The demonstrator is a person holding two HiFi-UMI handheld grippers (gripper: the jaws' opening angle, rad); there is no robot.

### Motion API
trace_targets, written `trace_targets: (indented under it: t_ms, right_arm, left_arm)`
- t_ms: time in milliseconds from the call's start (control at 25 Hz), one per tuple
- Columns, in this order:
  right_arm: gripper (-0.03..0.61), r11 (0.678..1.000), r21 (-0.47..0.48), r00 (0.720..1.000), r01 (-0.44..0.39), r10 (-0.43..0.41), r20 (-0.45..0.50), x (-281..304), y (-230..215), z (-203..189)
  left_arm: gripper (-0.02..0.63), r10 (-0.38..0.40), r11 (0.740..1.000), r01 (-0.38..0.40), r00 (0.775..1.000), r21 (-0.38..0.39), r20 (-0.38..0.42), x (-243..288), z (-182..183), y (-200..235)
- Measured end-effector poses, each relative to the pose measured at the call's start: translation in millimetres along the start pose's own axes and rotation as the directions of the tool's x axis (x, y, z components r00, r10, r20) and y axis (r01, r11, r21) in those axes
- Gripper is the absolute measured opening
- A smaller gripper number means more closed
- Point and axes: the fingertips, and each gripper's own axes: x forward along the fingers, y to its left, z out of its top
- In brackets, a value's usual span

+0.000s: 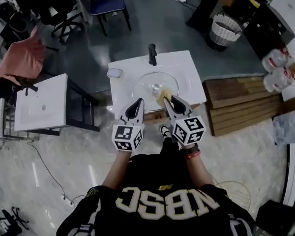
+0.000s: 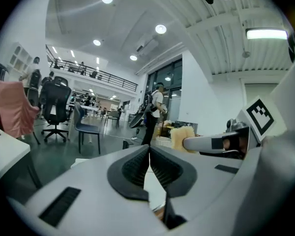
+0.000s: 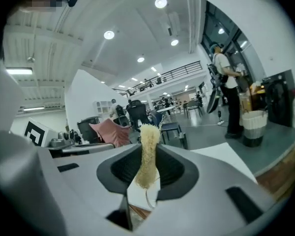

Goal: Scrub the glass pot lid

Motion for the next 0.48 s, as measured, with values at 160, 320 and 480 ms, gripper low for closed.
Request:
trace_targets:
  t_ms: [160,320,480]
  right_arm:
    - [0.092,0.987,-0.049,0.988,-0.152,0.150,-0.043,49,-19,22]
    - [0.092,0.964,-0.088,0.967,-0.251,0.246,-0.069,78,-45,36]
    - [0.092,0.951,-0.051,0.948,-0.304,0.297,-0.117,107,-79,23]
  left_arm:
    - [0.017,0.152,0.988,-0.152,0.988,-0.011,0.021,33,4,25]
    - [0.017,0.264,0.964,-0.263,0.965,-0.046,0.012,68,-2,43]
    - [0.015,0.352,0.933,-0.354,0.935,-0.066,-0.047,97,-27,55]
